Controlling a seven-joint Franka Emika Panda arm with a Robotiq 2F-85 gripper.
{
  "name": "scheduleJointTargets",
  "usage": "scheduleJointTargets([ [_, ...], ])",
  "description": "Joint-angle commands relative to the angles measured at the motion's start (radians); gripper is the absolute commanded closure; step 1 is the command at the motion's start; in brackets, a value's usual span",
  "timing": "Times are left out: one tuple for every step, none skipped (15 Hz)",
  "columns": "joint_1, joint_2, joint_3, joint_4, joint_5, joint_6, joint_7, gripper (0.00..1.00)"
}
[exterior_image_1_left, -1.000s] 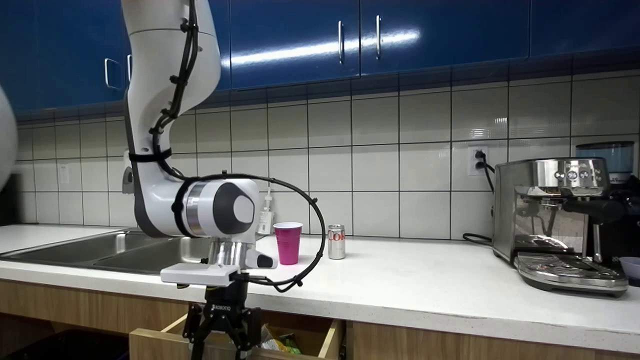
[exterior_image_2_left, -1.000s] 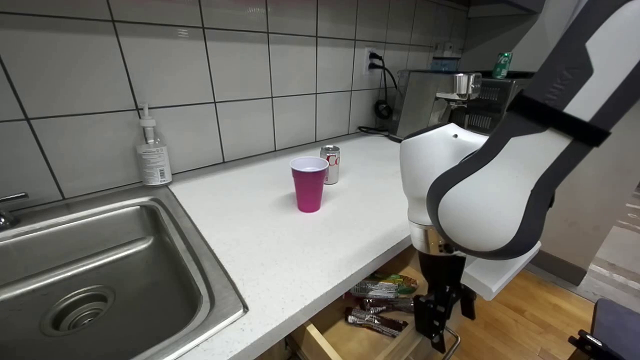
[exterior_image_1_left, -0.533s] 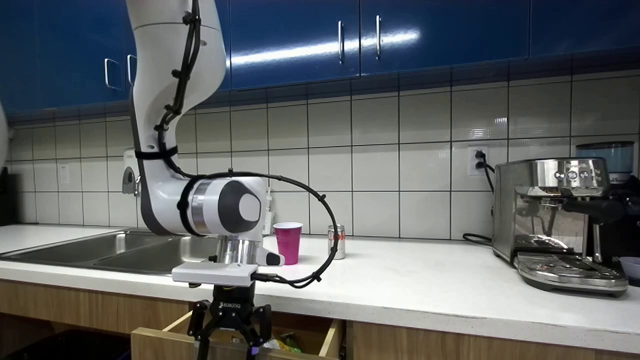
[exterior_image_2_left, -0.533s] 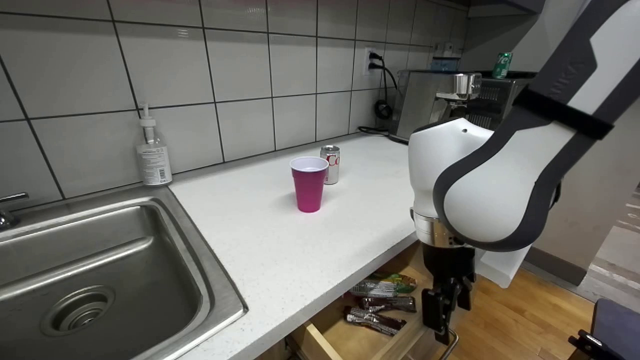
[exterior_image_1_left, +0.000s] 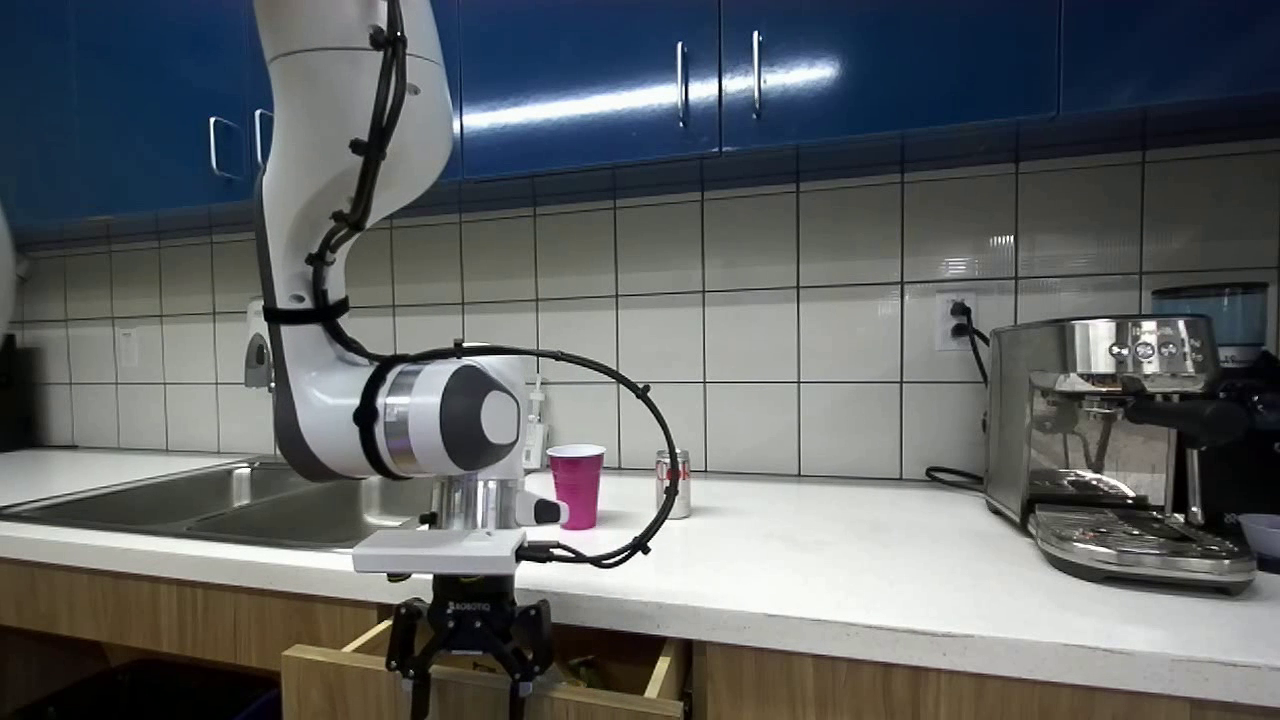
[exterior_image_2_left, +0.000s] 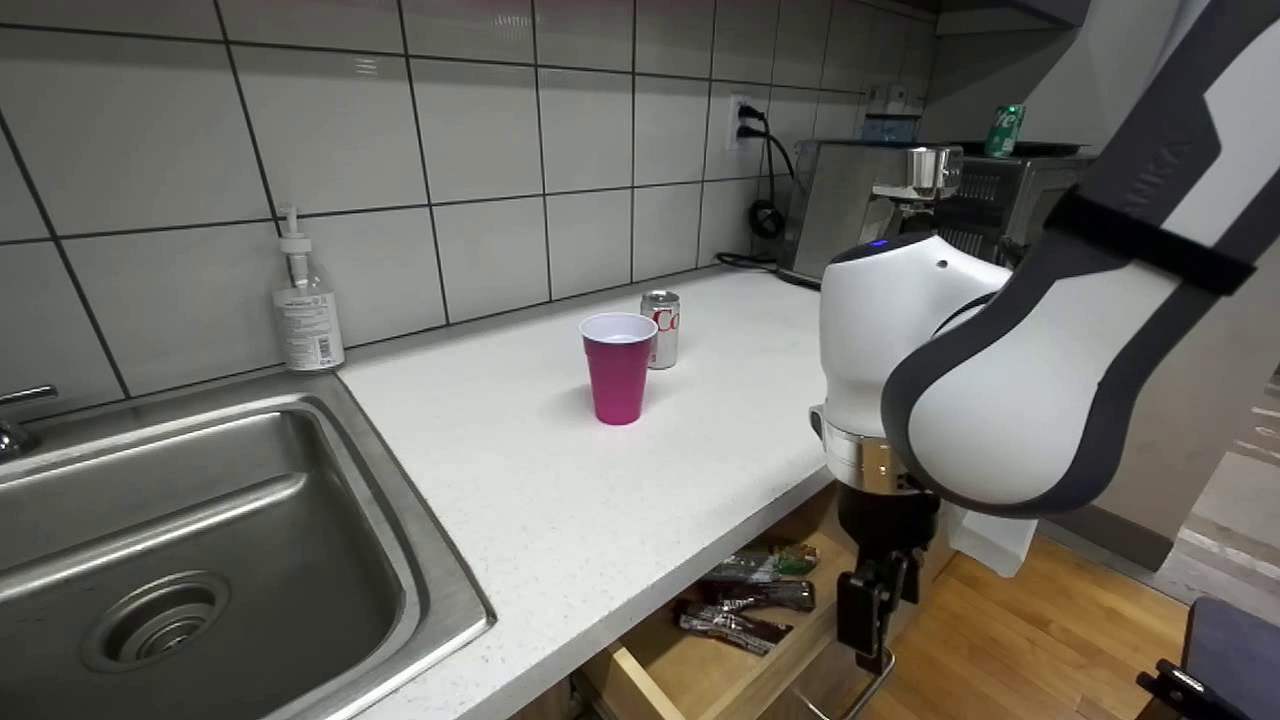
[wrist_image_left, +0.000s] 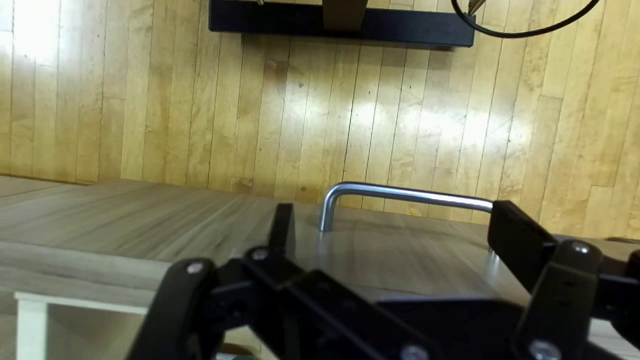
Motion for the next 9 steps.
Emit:
scheduleJointTargets([
  [0.011, 0.013, -0.032, 0.019, -0.073, 0.094, 0.041, 0.00],
  [0.014, 0.017, -0.036, 0.023, -0.080, 0.104, 0.052, 0.00],
  [0.017, 0.021, -0.040, 0.029, -0.083, 0.112, 0.066, 0.00],
  [0.021, 0.025, -0.043, 0.032, -0.080, 0.122, 0.084, 0.00],
  [0.024, 0.028, -0.047, 0.035, -0.079, 0.127, 0.098, 0.00],
  [0.034, 0.034, -0.056, 0.040, -0.084, 0.131, 0.124, 0.00],
  [0.052, 0.039, -0.074, 0.045, -0.099, 0.136, 0.161, 0.00],
  [0.066, 0.045, -0.083, 0.052, -0.105, 0.127, 0.192, 0.00],
  [0.078, 0.049, -0.092, 0.056, -0.110, 0.129, 0.223, 0.00],
])
